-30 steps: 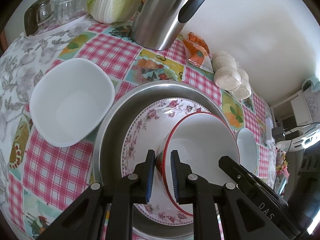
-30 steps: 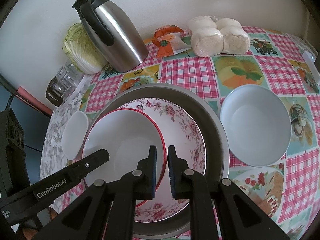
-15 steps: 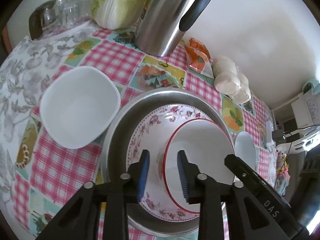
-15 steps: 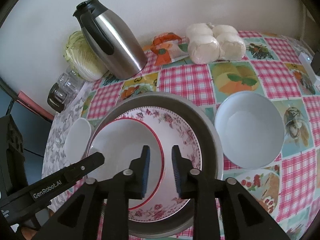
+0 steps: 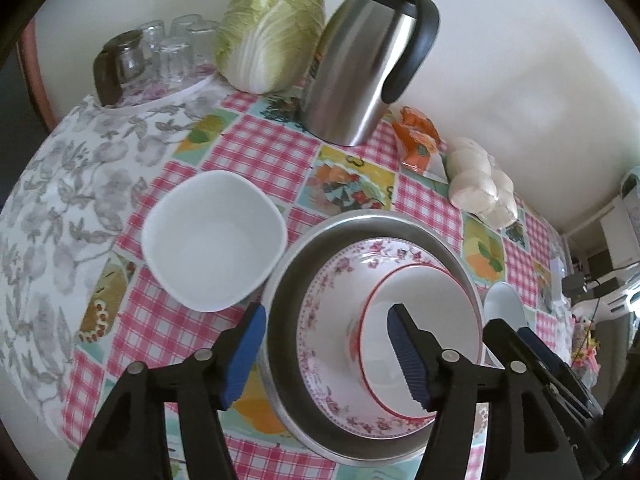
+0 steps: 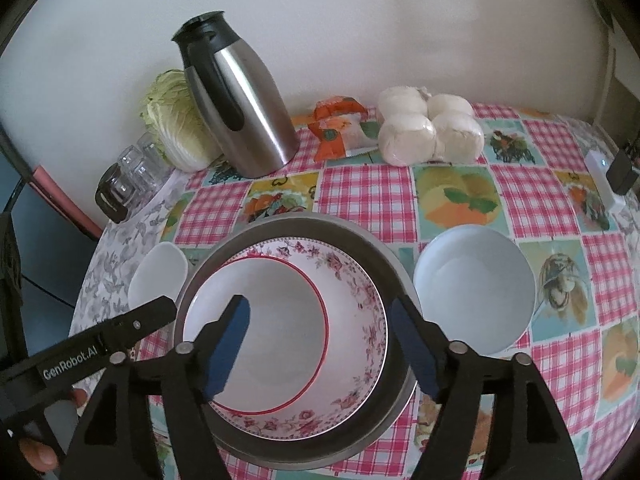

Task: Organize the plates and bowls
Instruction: 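Move both tools toward the white square bowl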

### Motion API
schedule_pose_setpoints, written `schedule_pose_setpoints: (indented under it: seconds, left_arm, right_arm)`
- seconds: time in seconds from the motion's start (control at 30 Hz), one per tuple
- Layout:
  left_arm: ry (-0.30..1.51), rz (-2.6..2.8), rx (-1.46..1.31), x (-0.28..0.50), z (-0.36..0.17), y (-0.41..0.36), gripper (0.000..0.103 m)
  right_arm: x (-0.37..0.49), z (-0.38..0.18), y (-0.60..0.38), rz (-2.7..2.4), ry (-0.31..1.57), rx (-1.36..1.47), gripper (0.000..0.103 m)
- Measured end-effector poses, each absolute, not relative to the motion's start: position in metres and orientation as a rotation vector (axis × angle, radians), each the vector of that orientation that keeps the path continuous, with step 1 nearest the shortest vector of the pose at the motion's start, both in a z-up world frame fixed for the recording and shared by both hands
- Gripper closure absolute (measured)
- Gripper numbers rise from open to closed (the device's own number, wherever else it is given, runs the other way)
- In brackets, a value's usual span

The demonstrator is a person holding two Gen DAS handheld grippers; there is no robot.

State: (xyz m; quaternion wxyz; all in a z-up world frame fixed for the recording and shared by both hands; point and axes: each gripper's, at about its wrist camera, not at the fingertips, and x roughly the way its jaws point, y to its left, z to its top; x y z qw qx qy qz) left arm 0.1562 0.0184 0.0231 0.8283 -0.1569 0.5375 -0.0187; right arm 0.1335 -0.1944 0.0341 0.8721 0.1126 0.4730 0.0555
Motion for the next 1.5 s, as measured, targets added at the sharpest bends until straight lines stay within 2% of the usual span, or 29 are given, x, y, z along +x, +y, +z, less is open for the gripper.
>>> schedule_pose_setpoints:
  seconds: [0.17, 0.33, 0.47, 0.6, 1.5]
  left_arm:
    - [1.149, 0.0, -0.337, 0.156, 0.02, 0.025, 0.028]
    - [1.141, 0.029, -0.339, 0.156, 0.02, 0.029, 0.019]
    - [1.135, 0.053, -0.338, 0.156, 0.02, 0.033, 0.013]
    - [1.112, 0.084, -0.333, 0.156, 0.022, 0.037, 0.0]
    - [0.932, 0.159, -0.229, 0.152, 0.047, 0.052, 0.0]
  right_arm:
    - [0.134, 0.032, -0.192, 0.118, 0.989, 0.213, 0.023]
    - [0.133, 0.031, -0.19, 0.123, 0.991, 0.199, 0.013]
    - [0.133, 0.031, -0.189, 0.127, 0.99, 0.193, 0.013]
    - [0.133, 0.03, -0.189, 0.122, 0.991, 0.196, 0.012]
    - [0.126, 0.038, -0.169, 0.055, 0.935, 0.098, 0.012]
